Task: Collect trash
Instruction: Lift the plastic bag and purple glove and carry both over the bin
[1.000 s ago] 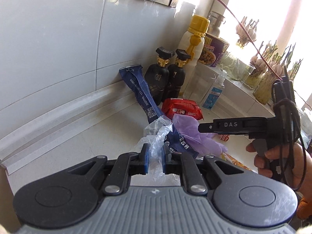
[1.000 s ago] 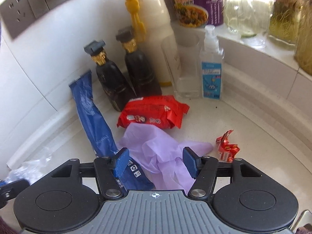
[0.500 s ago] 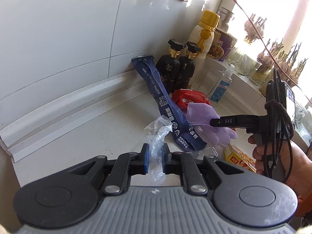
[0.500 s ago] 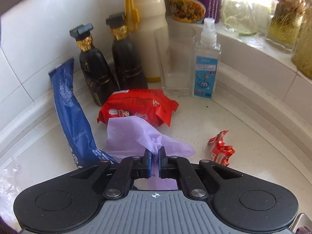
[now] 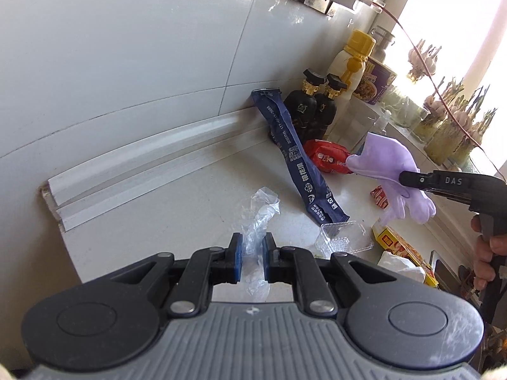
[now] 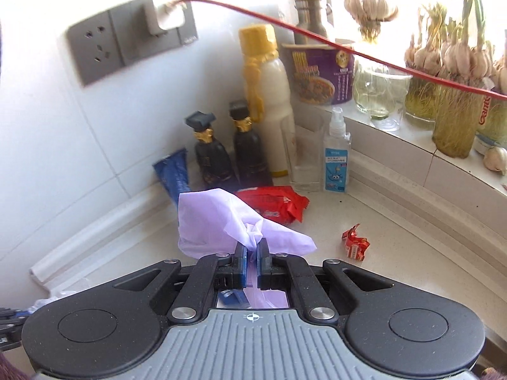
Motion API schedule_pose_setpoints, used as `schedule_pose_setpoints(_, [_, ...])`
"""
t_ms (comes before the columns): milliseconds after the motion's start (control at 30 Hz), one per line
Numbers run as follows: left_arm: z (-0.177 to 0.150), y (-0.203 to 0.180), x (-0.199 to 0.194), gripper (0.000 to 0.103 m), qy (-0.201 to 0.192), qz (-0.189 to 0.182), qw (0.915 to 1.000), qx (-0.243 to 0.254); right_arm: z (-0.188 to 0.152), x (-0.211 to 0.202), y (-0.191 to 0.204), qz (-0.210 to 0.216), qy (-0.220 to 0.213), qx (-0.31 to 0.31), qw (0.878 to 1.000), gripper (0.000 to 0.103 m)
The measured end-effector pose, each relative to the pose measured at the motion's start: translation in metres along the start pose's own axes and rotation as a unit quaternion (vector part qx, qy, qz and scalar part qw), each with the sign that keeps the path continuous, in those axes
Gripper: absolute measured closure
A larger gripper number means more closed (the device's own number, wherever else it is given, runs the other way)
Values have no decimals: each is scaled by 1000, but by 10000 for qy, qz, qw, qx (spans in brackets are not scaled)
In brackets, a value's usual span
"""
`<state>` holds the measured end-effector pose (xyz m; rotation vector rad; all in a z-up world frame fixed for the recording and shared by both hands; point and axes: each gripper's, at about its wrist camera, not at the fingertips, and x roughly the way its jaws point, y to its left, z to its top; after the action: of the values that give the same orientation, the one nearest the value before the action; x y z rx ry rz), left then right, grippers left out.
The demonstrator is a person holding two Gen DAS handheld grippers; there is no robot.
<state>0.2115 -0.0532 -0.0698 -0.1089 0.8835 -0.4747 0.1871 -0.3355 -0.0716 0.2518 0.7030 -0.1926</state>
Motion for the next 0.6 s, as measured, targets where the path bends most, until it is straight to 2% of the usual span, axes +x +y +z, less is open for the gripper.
schedule_pose_setpoints(200, [-18, 13, -25, 91, -9, 22, 10000, 25, -11, -38, 27, 153, -47, -12, 9999, 99])
schedule_pose_setpoints(367, [-32, 25, -43, 91, -51, -23, 9999, -137, -22, -66, 42, 277, -93, -12, 9996, 99])
schedule_pose_setpoints(600, [-52, 42, -60, 91, -62, 38, 9990, -439, -43, -87, 56, 353, 67, 32, 9994, 99])
